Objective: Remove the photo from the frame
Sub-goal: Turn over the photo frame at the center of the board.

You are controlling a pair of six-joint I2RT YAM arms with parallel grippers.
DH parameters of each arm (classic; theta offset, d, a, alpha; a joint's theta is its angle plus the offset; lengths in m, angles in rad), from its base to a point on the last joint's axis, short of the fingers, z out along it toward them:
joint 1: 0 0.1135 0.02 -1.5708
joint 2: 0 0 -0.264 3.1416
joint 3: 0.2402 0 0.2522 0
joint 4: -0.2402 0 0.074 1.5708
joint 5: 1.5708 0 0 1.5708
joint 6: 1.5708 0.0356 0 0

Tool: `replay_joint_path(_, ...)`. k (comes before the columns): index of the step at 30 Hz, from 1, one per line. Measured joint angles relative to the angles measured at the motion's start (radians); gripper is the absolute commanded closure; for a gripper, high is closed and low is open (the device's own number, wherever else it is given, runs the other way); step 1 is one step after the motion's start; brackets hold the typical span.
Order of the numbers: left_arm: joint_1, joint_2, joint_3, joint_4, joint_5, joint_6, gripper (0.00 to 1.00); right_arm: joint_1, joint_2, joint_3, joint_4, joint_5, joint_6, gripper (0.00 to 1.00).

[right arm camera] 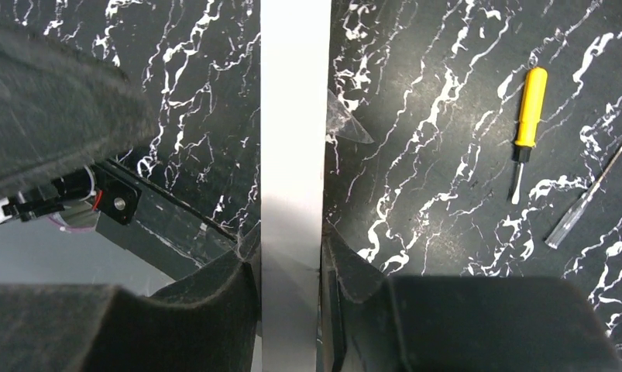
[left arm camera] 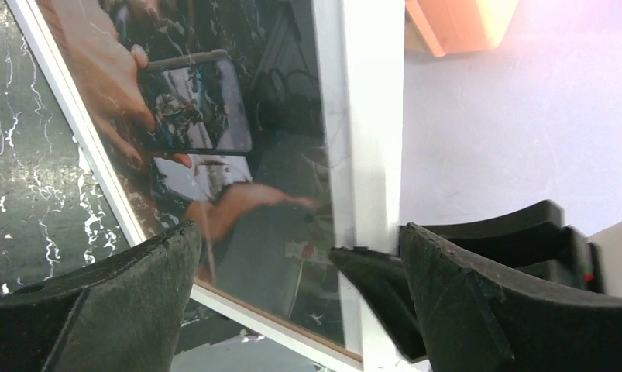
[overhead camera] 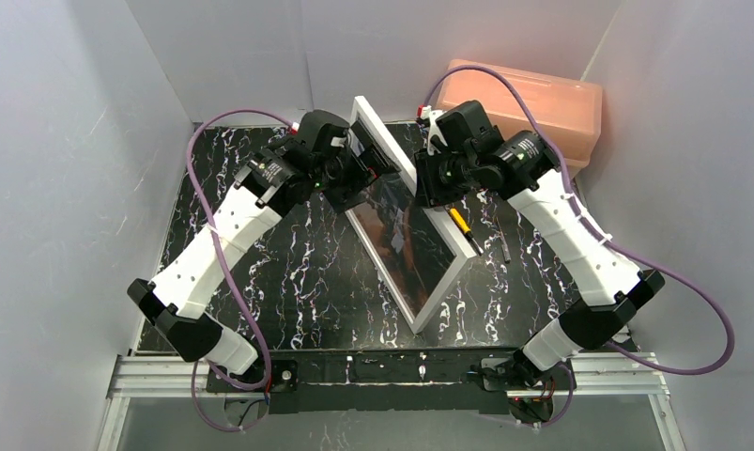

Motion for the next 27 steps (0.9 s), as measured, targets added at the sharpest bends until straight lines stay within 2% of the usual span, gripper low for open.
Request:
replay_joint_path(7,0.003,0.034,0.143,-0.067,-0.05,-0.056,0.01,0.047,-0.029,-0.002,0.06,-0.01,-0.02,0.56)
replay_joint_path(20,0.005,0.1,0.19,-0.175,-0.109,-0.127,0.02,0.097,-0.066,-0.049,0.133,-0.08,-0.037,0.43)
replay_joint_path(27,0.013,0.099,0.19,-0.189,-0.121,-0.136,0.12,0.112,-0.073,-0.093,0.176,-0.144,-0.037,0.36)
